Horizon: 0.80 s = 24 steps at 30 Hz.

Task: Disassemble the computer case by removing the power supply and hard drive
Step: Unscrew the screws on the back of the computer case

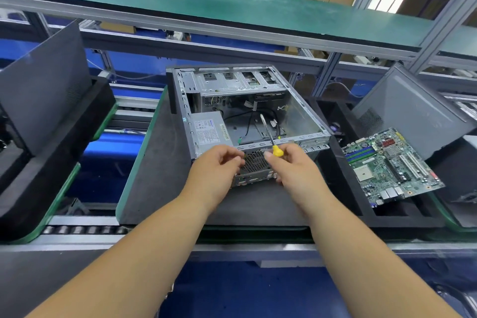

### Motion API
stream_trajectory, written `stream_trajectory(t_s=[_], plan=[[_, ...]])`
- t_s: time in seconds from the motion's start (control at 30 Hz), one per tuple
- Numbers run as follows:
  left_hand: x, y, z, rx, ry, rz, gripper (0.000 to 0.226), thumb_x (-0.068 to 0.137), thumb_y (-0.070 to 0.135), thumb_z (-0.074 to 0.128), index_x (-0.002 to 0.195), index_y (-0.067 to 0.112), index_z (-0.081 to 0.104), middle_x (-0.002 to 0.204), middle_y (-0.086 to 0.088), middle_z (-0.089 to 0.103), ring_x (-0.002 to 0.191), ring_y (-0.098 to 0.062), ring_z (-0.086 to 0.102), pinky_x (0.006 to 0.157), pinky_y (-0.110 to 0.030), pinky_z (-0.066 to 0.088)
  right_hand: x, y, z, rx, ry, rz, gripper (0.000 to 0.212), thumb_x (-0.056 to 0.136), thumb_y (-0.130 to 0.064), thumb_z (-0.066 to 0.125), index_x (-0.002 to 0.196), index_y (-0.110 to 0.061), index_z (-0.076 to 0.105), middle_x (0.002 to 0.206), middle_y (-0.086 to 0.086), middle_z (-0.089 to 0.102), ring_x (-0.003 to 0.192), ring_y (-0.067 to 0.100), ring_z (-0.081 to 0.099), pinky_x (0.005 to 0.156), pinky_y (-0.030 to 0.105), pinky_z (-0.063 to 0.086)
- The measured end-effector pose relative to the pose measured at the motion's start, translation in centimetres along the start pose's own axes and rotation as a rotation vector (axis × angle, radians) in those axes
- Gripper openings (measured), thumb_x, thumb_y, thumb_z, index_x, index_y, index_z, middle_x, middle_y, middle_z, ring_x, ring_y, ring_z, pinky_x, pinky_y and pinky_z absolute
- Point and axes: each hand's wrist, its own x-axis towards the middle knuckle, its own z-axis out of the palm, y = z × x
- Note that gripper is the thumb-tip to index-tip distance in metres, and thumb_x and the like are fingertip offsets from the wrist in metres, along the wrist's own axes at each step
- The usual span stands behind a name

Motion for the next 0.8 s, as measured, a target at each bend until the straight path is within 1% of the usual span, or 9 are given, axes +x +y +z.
stream_trajectory(t_s=[0.07, 0.17, 0.23, 0.3, 0.4, 0.57, 0.63, 0.7, 0.8], plan=[[0.2, 0.7, -0.8, 0.238, 0.050, 0.223, 0.015, 0.091, 0.016, 0.061, 0.096, 0.028, 0.070, 0.088, 0.015, 0.071, 0.082, 0.000, 0.062, 0.068, -0.011, 0.048, 1.3, -0.7, -0.3, -0.096, -0.009, -0.046, 0.014, 0.085, -0.028, 0.073, 0.094, -0.022, 0.063, 0.080, -0.005, 0.061, 0.067, 0.008, 0.054, 0.066, 0.025, 0.046], [1.3, 1.3, -1.6, 0.643, 0.100, 0.432, 0.017, 0.090, 0.022, 0.062, 0.105, 0.029, 0.068, 0.103, 0.016, 0.063, 0.102, -0.006, 0.052, 0.086, -0.020, 0.037, 3.8, -2.1, -0.5, -0.307, -0.026, -0.138, 0.007, 0.085, -0.021, 0.071, 0.087, -0.027, 0.068, 0.079, -0.004, 0.065, 0.072, 0.018, 0.060, 0.068, 0.032, 0.049], [2.2, 1.2, -1.6, 0.837, 0.104, 0.443, 0.023, 0.089, 0.026, 0.064, 0.111, 0.028, 0.067, 0.112, 0.008, 0.061, 0.113, -0.016, 0.048, 0.095, -0.027, 0.033, 5.6, -3.0, -0.4, -0.421, -0.076, -0.174, 0.010, 0.086, -0.021, 0.066, 0.087, -0.029, 0.071, 0.076, -0.007, 0.065, 0.069, 0.017, 0.061, 0.066, 0.032, 0.050], [2.7, 0.8, -1.0, 0.947, 0.115, 0.385, 0.028, 0.087, 0.032, 0.066, 0.115, 0.031, 0.065, 0.117, 0.007, 0.059, 0.118, -0.019, 0.046, 0.099, -0.032, 0.030, 7.0, -3.6, 0.0, -0.534, -0.169, -0.182, 0.014, 0.085, -0.019, 0.062, 0.088, -0.029, 0.072, 0.080, -0.004, 0.065, 0.066, 0.018, 0.059, 0.063, 0.032, 0.051], [3.1, 0.3, -0.1, 0.997, 0.162, 0.327, 0.029, 0.084, 0.039, 0.068, 0.112, 0.035, 0.062, 0.117, 0.010, 0.056, 0.119, -0.018, 0.044, 0.097, -0.031, 0.026, 8.4, -3.9, 0.5, -0.671, -0.306, -0.185, 0.018, 0.082, -0.013, 0.058, 0.090, -0.020, 0.072, 0.085, 0.010, 0.066, 0.076, 0.031, 0.063, 0.068, 0.043, 0.057], [3.8, 0.4, 0.8, 1.012, 0.168, 0.281, 0.026, 0.083, 0.039, 0.070, 0.107, 0.035, 0.062, 0.119, 0.010, 0.049, 0.121, -0.018, 0.038, 0.101, -0.032, 0.021, 9.8, -3.8, 0.1, -0.679, -0.413, -0.192, 0.015, 0.079, -0.013, 0.058, 0.088, -0.014, 0.070, 0.084, 0.014, 0.068, 0.073, 0.029, 0.060, 0.068, 0.042, 0.055], [4.2, 0.6, 1.2, 1.007, 0.163, 0.256, 0.024, 0.082, 0.041, 0.071, 0.105, 0.034, 0.065, 0.121, 0.011, 0.048, 0.123, -0.017, 0.036, 0.101, -0.029, 0.018, 10.5, -3.7, -0.1, -0.600, -0.435, -0.157, 0.014, 0.079, -0.013, 0.058, 0.090, -0.014, 0.067, 0.083, 0.012, 0.069, 0.070, 0.029, 0.062, 0.065, 0.040, 0.054], [4.6, 0.6, 1.4, 1.022, 0.174, 0.235, 0.022, 0.082, 0.043, 0.071, 0.102, 0.033, 0.067, 0.122, 0.012, 0.047, 0.124, -0.015, 0.035, 0.101, -0.027, 0.017, 11.2, -3.5, -0.3, -0.448, -0.416, -0.102, 0.009, 0.082, -0.019, 0.061, 0.090, -0.017, 0.061, 0.075, 0.005, 0.066, 0.063, 0.024, 0.061, 0.063, 0.035, 0.051], [4.9, 0.4, 1.5, 1.042, 0.191, 0.205, 0.023, 0.080, 0.045, 0.073, 0.099, 0.033, 0.071, 0.125, 0.013, 0.047, 0.127, -0.014, 0.033, 0.099, -0.025, 0.016, 12.2, -3.2, -0.7, -0.228, -0.381, -0.106, 0.014, 0.085, -0.024, 0.066, 0.090, -0.015, 0.058, 0.071, 0.002, 0.061, 0.058, 0.017, 0.060, 0.065, 0.037, 0.053]])
